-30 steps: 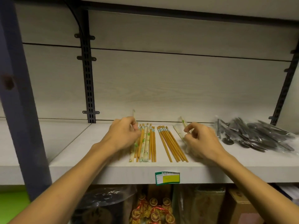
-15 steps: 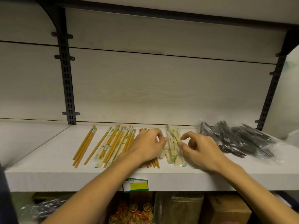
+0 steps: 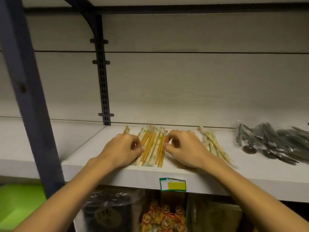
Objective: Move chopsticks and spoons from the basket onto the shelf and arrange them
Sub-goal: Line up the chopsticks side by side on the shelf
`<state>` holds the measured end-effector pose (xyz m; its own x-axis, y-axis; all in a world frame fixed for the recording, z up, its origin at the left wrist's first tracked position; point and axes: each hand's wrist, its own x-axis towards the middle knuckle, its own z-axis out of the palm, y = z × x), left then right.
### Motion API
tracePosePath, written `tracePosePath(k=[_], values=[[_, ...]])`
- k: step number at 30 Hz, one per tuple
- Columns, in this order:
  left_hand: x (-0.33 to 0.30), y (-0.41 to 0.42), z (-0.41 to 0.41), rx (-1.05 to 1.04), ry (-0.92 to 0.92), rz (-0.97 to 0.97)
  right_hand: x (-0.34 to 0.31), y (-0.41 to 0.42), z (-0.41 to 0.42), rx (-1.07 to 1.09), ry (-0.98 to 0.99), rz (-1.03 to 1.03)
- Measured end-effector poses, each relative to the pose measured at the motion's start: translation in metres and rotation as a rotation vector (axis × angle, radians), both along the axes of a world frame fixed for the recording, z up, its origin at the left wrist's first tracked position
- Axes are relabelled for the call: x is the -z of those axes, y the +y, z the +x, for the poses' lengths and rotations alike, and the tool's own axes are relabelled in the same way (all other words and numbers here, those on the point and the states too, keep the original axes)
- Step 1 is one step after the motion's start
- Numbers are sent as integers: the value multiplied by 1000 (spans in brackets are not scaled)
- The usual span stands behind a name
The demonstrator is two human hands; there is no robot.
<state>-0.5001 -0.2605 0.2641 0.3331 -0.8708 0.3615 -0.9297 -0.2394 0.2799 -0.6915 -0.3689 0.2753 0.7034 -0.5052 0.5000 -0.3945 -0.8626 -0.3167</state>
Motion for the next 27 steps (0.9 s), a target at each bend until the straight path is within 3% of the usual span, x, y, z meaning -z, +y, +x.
tracePosePath(k=[5, 8, 14, 21, 27], values=[[3, -1, 5, 25, -6, -11, 6, 16, 20, -47, 111, -12], [5, 2, 10, 60, 11, -15, 9, 16, 18, -14, 177, 24], [5, 3, 21, 81, 64, -9, 5, 19, 21, 69, 128, 84], [0, -4, 26, 108, 133, 34, -4, 34, 37, 135, 287, 210], [0, -3, 27, 80, 144, -7, -1, 36, 39, 170, 170, 259]])
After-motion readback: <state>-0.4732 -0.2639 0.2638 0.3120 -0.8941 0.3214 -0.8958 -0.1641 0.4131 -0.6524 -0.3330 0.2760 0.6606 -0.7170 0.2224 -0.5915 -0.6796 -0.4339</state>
